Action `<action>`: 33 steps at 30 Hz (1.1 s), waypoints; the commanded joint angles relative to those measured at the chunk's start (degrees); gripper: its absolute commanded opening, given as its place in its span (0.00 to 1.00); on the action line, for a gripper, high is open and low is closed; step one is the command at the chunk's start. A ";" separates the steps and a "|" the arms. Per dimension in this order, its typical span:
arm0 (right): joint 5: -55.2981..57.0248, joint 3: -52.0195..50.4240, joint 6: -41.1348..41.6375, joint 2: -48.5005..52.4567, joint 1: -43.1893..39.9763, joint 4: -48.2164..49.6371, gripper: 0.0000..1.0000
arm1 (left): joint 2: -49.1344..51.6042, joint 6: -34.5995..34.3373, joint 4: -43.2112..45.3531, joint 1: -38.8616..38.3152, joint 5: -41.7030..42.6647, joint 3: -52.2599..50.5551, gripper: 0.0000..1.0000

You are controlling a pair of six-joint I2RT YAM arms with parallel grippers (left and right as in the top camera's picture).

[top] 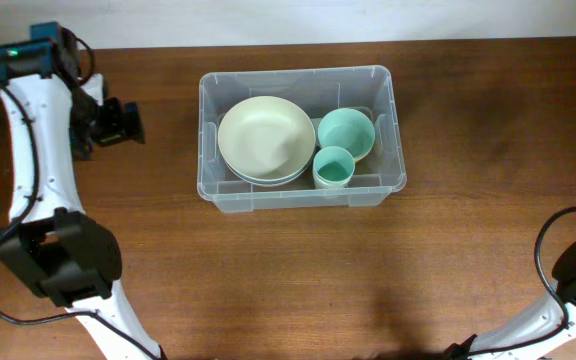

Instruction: Pack container

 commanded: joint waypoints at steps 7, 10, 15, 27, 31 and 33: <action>0.50 -0.28 0.04 -0.42 0.20 0.02 0.99 | -1.01 -0.33 2.62 -8.35 4.74 -2.10 1.00; 0.52 -0.28 0.02 -0.42 0.20 0.02 0.99 | -1.01 -0.33 2.67 -10.14 4.61 -2.10 1.00; 0.52 -0.28 0.04 -0.42 0.20 0.02 0.99 | -1.01 -0.33 2.67 -12.11 4.52 -2.10 1.00; 0.52 -0.28 0.04 -0.42 0.20 0.02 0.99 | -1.01 7.48 6.51 -13.09 5.99 -2.10 1.00; 0.52 -0.28 0.04 -0.42 0.20 0.02 0.99 | -0.98 16.17 14.53 -14.64 7.30 -2.12 1.00; 0.52 -0.28 0.04 -0.42 0.20 0.02 0.99 | -1.38 16.72 18.05 -15.23 7.30 -2.12 1.00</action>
